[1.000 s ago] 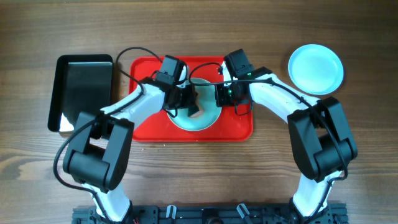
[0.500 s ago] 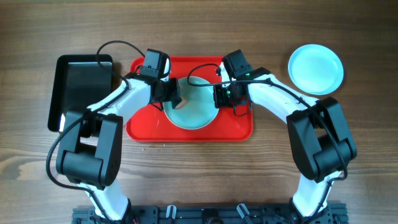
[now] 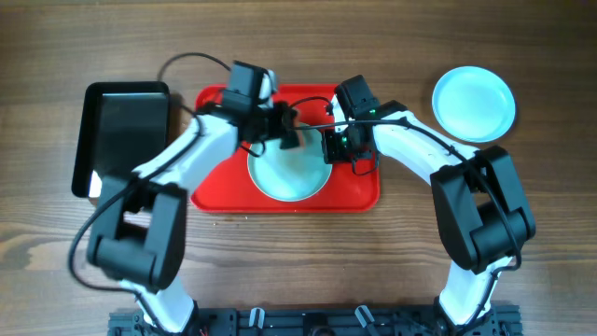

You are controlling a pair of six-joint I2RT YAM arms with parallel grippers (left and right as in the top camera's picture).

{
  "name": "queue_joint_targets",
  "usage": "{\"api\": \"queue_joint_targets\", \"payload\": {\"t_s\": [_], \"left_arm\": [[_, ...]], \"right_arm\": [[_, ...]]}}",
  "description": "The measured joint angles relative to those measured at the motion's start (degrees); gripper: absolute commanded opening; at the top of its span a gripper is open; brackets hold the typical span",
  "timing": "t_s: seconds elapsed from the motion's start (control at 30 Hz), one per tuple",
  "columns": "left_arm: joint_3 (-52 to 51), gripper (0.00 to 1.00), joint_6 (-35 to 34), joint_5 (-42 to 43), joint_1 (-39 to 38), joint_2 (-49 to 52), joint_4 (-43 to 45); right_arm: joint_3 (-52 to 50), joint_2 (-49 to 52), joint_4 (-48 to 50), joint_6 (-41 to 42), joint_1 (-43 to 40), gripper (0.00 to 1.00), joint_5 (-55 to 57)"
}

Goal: Clean dirty plates on tray and stack at the side
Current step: 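Scrub the held plate with the sponge in the left gripper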

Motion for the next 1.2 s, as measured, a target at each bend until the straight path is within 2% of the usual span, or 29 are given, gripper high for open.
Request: {"api": "queue_joint_targets", "payload": {"t_s": [0.13, 0.3, 0.63, 0.87, 1.2], "left_arm": [[0.0, 0.04, -0.96, 0.26, -3.48, 4.57, 1.18], [0.0, 0.04, -1.25, -1.31, -3.72, 5.68, 1.2], [0.85, 0.04, -1.36, -14.21, -3.17, 5.62, -0.22], [0.85, 0.04, 0.59, -18.6, -2.12, 5.79, 1.2], [0.72, 0.04, 0.39, -23.93, 1.86, 1.53, -9.11]], "right_arm": [[0.0, 0.0, 0.0, 0.0, 0.0, 0.04, 0.0], [0.0, 0.0, -0.2, 0.0, 0.0, 0.04, 0.0], [0.0, 0.0, -0.42, 0.24, 0.02, 0.04, -0.07], [0.26, 0.0, -0.39, 0.61, 0.02, 0.04, -0.07], [0.92, 0.0, -0.44, 0.9, 0.5, 0.04, -0.92]]}}
